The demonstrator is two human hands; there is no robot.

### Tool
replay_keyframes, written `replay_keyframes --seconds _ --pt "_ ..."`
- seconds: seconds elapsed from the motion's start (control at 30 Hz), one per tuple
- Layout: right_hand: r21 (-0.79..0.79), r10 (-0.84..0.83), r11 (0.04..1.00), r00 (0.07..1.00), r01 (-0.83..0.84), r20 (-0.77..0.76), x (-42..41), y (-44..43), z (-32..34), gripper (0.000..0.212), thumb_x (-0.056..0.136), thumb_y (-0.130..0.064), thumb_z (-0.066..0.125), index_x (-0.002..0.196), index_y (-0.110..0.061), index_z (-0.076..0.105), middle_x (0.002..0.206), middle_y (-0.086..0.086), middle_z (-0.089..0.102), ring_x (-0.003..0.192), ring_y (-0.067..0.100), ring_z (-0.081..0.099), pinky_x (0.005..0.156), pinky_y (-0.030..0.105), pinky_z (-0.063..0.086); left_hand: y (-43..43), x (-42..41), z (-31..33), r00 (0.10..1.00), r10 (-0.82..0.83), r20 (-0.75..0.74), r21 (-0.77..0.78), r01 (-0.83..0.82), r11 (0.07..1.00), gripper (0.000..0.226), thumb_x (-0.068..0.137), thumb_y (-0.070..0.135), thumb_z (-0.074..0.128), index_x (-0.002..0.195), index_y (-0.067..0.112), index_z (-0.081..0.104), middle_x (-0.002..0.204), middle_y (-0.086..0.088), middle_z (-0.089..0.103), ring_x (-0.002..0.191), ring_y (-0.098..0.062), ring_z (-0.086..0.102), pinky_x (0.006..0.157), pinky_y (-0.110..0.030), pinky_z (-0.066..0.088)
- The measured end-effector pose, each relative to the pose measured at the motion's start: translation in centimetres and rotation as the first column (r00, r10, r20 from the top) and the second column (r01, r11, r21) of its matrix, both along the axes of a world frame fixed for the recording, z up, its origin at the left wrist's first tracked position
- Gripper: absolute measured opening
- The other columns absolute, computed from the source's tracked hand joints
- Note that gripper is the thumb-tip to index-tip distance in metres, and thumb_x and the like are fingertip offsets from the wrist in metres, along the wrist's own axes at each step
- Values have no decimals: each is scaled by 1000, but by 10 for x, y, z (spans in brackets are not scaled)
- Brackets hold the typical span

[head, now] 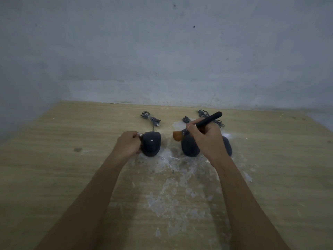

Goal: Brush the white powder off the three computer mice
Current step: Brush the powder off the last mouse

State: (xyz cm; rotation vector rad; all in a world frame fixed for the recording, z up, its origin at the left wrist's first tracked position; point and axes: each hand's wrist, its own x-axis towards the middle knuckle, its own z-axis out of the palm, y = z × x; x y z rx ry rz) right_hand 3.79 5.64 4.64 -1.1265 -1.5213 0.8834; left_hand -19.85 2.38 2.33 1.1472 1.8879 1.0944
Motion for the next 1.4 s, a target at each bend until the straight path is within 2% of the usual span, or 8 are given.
replay_keyframes --seconds 0.23,0.4,0.53,0.6,0.73,0.83,1.17,1.4 --pt "-21 -64 998 995 63 -81 6 5 -3 11 94 -31 71 94 -20 72 77 4 74 70 10 69 63 25 54 4 8 -2 995 -46 86 12 46 999 28 96 -6 37 98 -9 66 90 -20 67 77 -30 65 56 -28 54" --pt "-30 -80 997 992 77 -102 7 4 -3 9 95 -30 70 93 -21 71 70 -8 72 66 -1 67 61 19 49 5 13 -4 993 -32 117 43 28 999 27 96 -4 40 86 2 64 81 -13 63 55 -18 59 47 -23 48" --pt "-110 -65 993 989 50 -130 8 0 -6 8 99 -32 62 95 -26 65 62 -17 65 61 0 61 59 21 45 -2 14 -6 989 89 -118 115 -75 990 25 99 27 51 93 8 67 90 -10 71 81 -30 69 78 -42 58" --pt "-176 -48 984 990 25 -132 15 -3 -6 16 101 -40 58 93 -26 61 57 -19 59 59 2 55 63 27 43 -12 26 -2 976 127 -174 227 -86 970 32 98 38 50 84 16 68 81 -3 70 76 -22 67 68 -38 54" --pt "-202 15 979 999 -24 -47 40 -12 -4 32 101 -47 55 88 -18 57 56 -8 46 53 14 44 58 39 38 -31 69 5 977 44 -211 366 37 930 42 97 38 50 59 27 62 58 12 64 52 0 58 49 -11 38" --pt "-114 -29 993 999 26 -24 69 -20 -1 24 99 -39 63 94 -15 66 62 -5 59 53 10 52 52 26 42 -39 110 4 970 -131 -204 364 199 910 39 97 34 53 60 27 61 61 22 65 45 3 54 43 -10 38" --pt "-124 -433 901 874 415 -222 152 -29 -16 17 97 -26 62 92 -26 78 84 1 78 62 11 64 52 24 51 -48 209 -19 729 -451 -515 231 624 746 25 94 41 50 94 24 68 85 6 70 76 -12 63 71 -37 54" --pt "138 -540 839 836 526 96 151 -2 -34 10 89 -19 77 97 -18 73 87 -9 71 80 5 65 67 4 46 -43 225 -27 676 -412 -610 230 649 725 24 94 39 51 95 20 65 91 4 64 82 -14 57 75 -37 49"
